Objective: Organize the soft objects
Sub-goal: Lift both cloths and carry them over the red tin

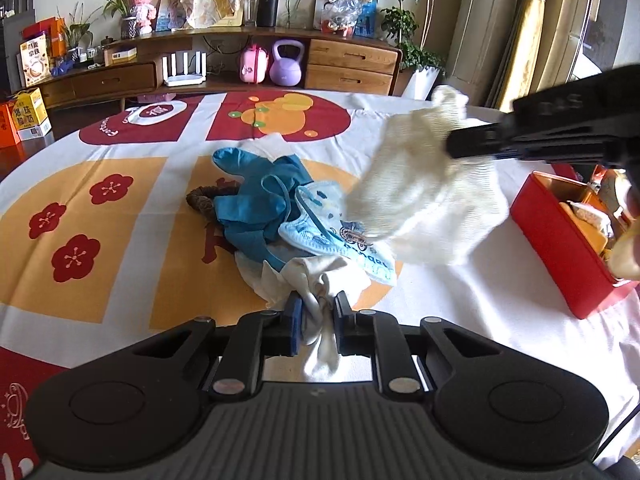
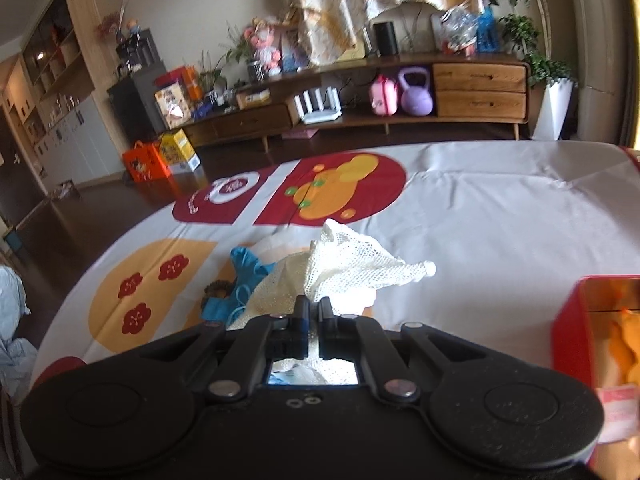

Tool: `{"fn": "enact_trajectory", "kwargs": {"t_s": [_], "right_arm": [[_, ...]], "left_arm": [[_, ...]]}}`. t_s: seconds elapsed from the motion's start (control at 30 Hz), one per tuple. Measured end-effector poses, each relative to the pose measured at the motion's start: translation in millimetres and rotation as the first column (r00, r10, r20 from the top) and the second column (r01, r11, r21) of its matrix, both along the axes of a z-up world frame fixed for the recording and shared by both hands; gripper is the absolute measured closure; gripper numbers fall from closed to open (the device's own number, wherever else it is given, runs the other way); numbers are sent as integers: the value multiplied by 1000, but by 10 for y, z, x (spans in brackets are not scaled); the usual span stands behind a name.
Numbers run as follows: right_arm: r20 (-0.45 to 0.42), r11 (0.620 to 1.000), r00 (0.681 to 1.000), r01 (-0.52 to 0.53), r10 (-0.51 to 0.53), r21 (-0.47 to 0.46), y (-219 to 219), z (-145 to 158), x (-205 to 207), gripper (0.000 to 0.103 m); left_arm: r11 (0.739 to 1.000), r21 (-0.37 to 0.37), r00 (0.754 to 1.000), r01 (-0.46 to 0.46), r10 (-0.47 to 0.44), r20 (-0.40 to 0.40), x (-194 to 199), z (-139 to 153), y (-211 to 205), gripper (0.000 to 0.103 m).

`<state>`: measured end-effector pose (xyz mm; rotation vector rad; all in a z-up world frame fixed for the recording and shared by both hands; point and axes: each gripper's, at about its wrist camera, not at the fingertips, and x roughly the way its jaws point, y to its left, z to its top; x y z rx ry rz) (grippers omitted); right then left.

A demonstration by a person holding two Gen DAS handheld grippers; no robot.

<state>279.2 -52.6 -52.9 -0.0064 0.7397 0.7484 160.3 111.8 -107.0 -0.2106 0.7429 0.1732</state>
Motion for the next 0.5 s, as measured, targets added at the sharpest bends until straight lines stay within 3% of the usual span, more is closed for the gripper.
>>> {"fn": "enact_trajectory", "kwargs": {"t_s": [0.5], "right_arm": [[59, 991, 993, 101, -107, 86, -872, 504, -204, 100]], "left_arm": [[999, -22, 995, 40, -38, 89, -255, 631, -203, 88]]}}
